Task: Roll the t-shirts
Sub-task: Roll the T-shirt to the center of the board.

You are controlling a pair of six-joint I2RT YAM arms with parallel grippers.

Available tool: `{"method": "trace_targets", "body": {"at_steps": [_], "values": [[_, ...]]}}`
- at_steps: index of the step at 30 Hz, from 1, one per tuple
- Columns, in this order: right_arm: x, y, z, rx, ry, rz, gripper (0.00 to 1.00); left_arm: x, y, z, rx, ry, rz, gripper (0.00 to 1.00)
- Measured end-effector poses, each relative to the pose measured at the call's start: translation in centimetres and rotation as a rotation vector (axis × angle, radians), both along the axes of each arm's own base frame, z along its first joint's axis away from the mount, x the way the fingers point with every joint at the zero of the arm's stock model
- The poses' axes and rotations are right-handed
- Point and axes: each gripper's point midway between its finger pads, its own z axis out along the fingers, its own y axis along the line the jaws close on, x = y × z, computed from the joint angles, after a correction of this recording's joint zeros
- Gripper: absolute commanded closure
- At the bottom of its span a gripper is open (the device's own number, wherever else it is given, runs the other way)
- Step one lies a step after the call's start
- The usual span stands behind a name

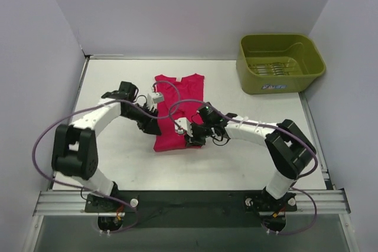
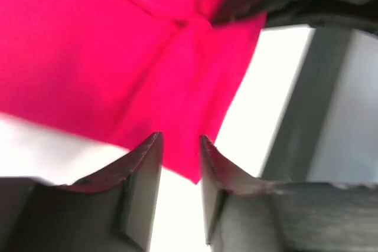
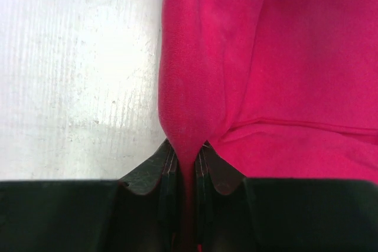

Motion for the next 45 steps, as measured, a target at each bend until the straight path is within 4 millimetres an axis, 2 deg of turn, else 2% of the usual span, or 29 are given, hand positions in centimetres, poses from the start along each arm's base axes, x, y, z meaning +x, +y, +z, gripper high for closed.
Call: {"method": "trace_targets", "body": {"at_steps": [1, 3, 5, 8, 10, 14, 16, 19, 29, 38, 40, 41, 43, 44, 45], "values": [[0.2, 0.2, 0.2, -0.006, 0.042, 0.004, 0.99, 0.9, 0.3, 1.1, 0.009, -0.067, 0.034, 0.03], [0.7, 0.4, 0.5, -0.018, 0.122, 0.007, 0.99, 2.5, 0.7, 3.7, 0.017, -0.216, 0.091, 0.03], [0.9, 0.2, 0.5, -0.034, 0.204, 0.003, 0.99, 3.0, 1.0, 5.7, 0.014, -0.335, 0.122, 0.03], [0.9, 0.0, 0.3, -0.053, 0.314, 0.0, 0.98, 2.7, 1.2, 6.8, 0.025, -0.435, 0.135, 0.03], [0.8, -0.2, -0.1, -0.064, 0.363, -0.003, 0.98, 2.2, 1.1, 6.1, 0.047, -0.469, 0.13, 0.03], [-0.3, -1.2, -0.9, -0.089, 0.47, -0.012, 0.98, 0.0, 1.2, 3.2, 0.102, -0.495, 0.086, 0.03], [-0.7, -1.5, -1.1, -0.093, 0.53, -0.024, 0.97, -1.5, 0.6, 1.9, 0.116, -0.512, 0.032, 0.03], [-0.8, -2.0, -1.4, -0.093, 0.596, -0.042, 0.97, -2.4, -0.3, 0.7, 0.125, -0.562, -0.025, 0.03], [-1.1, -2.8, -1.6, -0.081, 0.677, -0.056, 0.96, -1.7, -3.7, -0.4, 0.114, -0.716, -0.14, 0.03], [-0.9, -3.5, -1.6, -0.09, 0.7, -0.078, 0.96, -3.1, -5.3, -2.4, 0.109, -0.716, -0.277, 0.03], [-0.8, -3.5, -1.5, -0.091, 0.714, -0.096, 0.95, -3.4, -5.4, -3.1, 0.124, -0.729, -0.321, 0.1], [-0.7, -3.4, -1.3, -0.087, 0.724, -0.104, 0.95, -4.0, -5.6, -3.6, 0.128, -0.727, -0.357, 0.2], [-0.4, -3.3, -1.0, -0.083, 0.726, -0.11, 0.95, -5.0, -5.8, -4.6, 0.135, -0.714, -0.41, 0.32], [-0.4, -3.2, -1.0, -0.082, 0.726, -0.113, 0.95, -5.3, -5.8, -5.1, 0.142, -0.706, -0.434, 0.46], [-0.3, -3.2, -0.9, -0.081, 0.73, -0.116, 0.95, -5.4, -5.8, -5.7, 0.153, -0.698, -0.449, 0.55]]}}
